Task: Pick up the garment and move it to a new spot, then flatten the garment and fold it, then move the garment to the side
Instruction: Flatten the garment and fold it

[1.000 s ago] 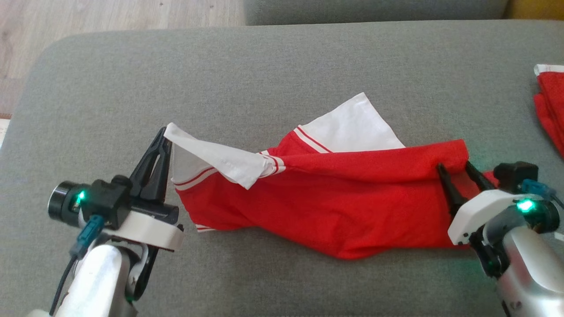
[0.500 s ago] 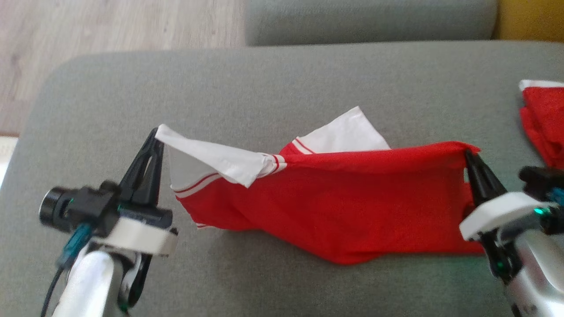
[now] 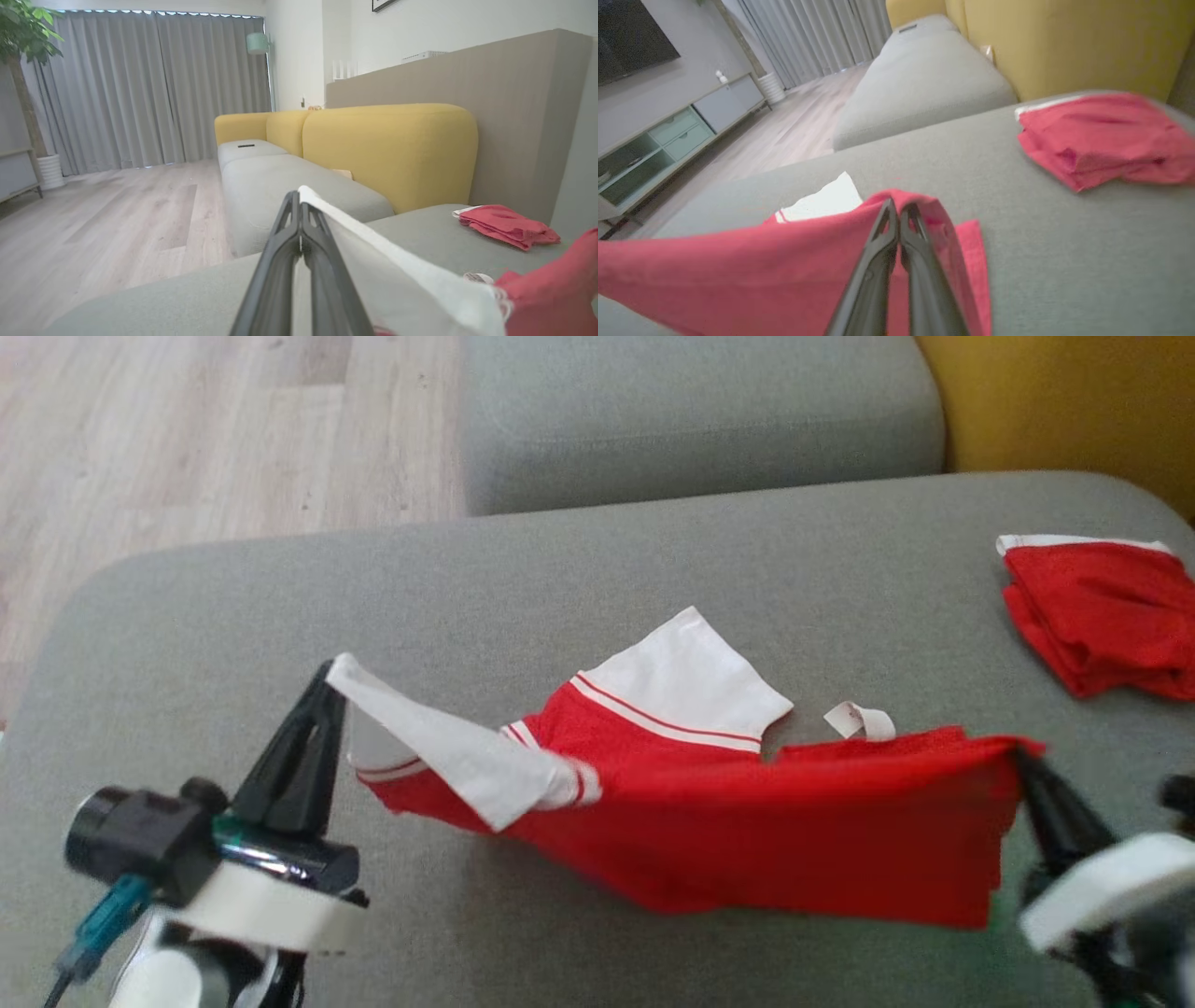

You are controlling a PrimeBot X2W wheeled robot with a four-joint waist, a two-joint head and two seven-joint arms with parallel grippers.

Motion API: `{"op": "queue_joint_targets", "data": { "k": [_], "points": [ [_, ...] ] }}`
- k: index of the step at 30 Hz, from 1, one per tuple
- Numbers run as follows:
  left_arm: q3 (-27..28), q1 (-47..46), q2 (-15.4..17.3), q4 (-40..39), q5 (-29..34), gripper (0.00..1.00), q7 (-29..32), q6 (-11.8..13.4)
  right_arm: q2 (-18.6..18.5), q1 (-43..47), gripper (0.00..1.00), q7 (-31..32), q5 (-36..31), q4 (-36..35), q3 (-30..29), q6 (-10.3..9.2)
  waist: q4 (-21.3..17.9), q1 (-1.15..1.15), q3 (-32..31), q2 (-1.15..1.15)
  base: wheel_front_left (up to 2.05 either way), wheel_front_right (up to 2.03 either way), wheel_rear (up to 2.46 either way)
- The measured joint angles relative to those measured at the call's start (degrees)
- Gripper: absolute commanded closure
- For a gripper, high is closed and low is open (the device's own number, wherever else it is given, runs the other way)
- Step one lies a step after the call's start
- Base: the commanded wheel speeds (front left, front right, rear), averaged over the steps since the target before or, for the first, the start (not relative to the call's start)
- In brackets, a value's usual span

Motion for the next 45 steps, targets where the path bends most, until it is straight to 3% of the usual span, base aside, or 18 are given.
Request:
{"op": "queue_joint_targets", "data": {
  "k": [4,11,12,13,17,20,24,28,35,45],
  "points": [
    [-1.9,-3.7,-0.5,4.4,-0.9,1.00,0.4,-1.3,3.6,-8.5,1.00,2.8,-0.7,8.3,3.2,0.00,0.5,0.00,1.9,0.00,0.00,0.00,0.00],
    [-5.4,-13.7,-3.0,13.9,-0.8,1.00,-2.3,-2.9,4.2,-28.2,1.00,-0.5,-4.4,26.8,8.1,0.00,3.6,0.00,6.7,0.00,0.00,0.00,0.00],
    [-5.6,-14.6,-3.3,15.4,-0.8,1.00,-2.9,-3.2,4.4,-29.9,0.69,-1.8,-4.6,28.9,8.8,0.00,4.0,0.00,7.4,0.00,0.00,0.00,0.00],
    [-5.7,-15.3,-3.6,16.7,-0.8,1.00,-3.5,-3.2,4.6,-31.3,0.00,-3.5,-4.9,30.7,9.1,0.00,4.5,0.00,8.1,0.00,0.00,0.00,0.00],
    [-5.4,-17.4,-4.3,21.3,-0.7,1.00,-5.9,-2.9,3.8,-34.1,0.00,-10.0,-5.6,33.0,13.2,0.00,5.9,0.00,10.4,0.00,0.00,0.00,0.00],
    [-4.4,-18.7,-4.6,23.4,0.2,1.00,-7.5,-2.0,0.1,-33.4,0.00,-13.0,-8.6,32.0,16.8,0.01,6.3,0.00,11.7,0.00,0.00,0.00,0.00],
    [-3.4,-19.8,-4.6,24.4,1.0,1.00,-8.2,-1.5,-5.5,-29.2,0.00,-13.3,-11.5,28.5,17.1,0.00,6.1,0.00,13.1,0.00,0.00,0.00,0.00],
    [-2.7,-20.2,-4.8,24.5,1.3,1.00,-8.3,-1.5,-7.8,-25.2,0.00,-11.4,-14.4,25.9,16.3,0.00,5.8,0.00,14.3,0.00,0.00,0.00,0.00],
    [-1.6,-21.2,-5.8,24.3,2.4,1.00,-8.3,-1.6,-7.5,-23.7,0.00,-7.6,-16.7,22.1,14.2,0.01,5.7,0.00,16.1,0.00,0.00,0.00,0.00],
    [-1.4,-22.3,-7.0,23.8,4.1,1.00,-8.5,-2.7,-3.8,-30.9,0.00,-6.5,-18.5,32.8,15.7,0.00,7.1,0.00,17.0,0.00,0.00,0.00,0.00]
  ]
}}
